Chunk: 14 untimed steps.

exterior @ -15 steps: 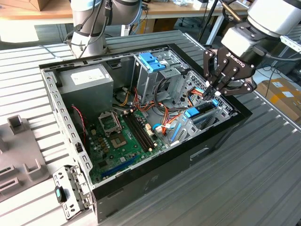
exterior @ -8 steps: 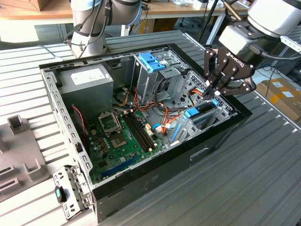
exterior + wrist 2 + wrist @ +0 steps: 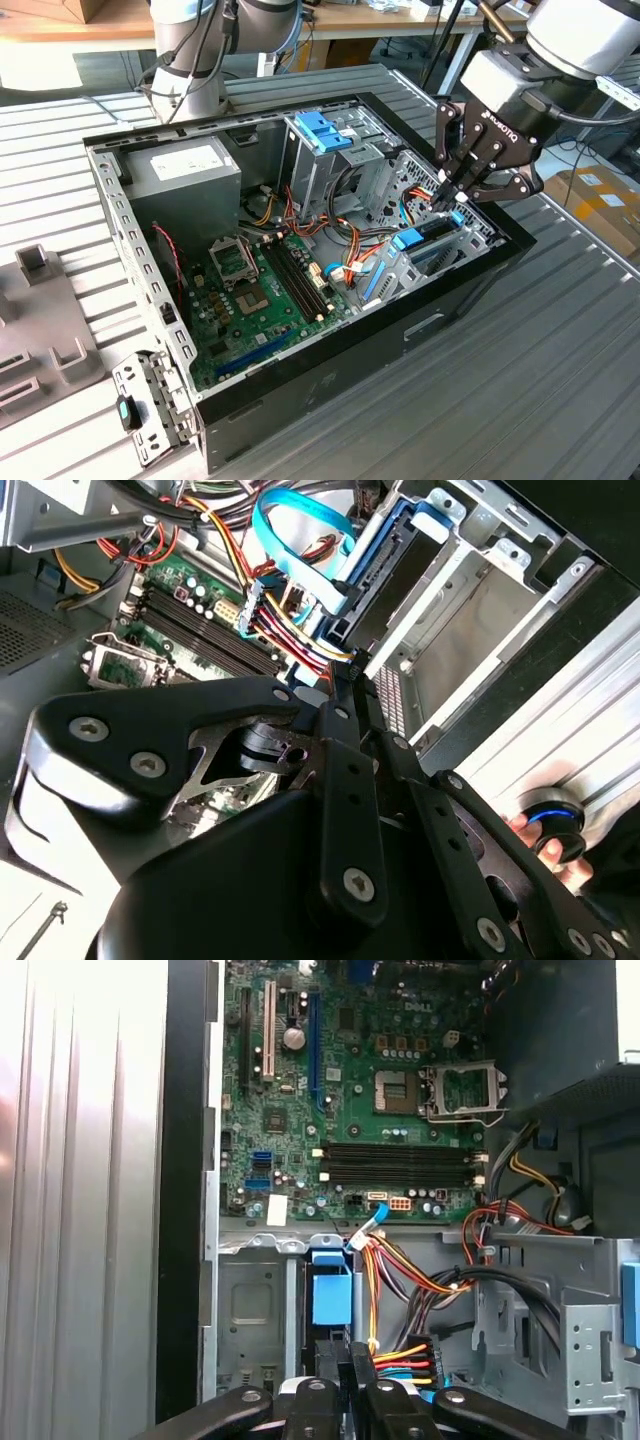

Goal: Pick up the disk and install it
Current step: 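Insert the first disk wire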

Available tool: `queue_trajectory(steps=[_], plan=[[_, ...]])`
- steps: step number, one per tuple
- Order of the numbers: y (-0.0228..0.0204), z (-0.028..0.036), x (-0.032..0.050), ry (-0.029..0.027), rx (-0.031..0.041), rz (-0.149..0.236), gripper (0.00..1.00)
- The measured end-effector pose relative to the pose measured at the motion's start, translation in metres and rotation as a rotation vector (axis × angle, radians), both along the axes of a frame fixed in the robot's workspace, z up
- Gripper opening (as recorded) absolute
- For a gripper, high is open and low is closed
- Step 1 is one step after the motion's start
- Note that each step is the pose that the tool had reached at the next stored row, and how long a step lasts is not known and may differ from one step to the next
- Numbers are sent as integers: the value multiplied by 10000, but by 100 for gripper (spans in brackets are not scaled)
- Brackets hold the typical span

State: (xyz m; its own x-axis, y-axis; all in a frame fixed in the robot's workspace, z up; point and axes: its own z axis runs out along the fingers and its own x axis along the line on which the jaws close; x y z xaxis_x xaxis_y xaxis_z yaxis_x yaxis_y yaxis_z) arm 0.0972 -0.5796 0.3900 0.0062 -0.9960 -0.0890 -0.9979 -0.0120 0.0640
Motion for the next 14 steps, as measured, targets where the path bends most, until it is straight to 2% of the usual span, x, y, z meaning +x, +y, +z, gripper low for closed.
queue_trajectory(steps=[14], plan=[[0,-1,3,0,0,-1214,17]])
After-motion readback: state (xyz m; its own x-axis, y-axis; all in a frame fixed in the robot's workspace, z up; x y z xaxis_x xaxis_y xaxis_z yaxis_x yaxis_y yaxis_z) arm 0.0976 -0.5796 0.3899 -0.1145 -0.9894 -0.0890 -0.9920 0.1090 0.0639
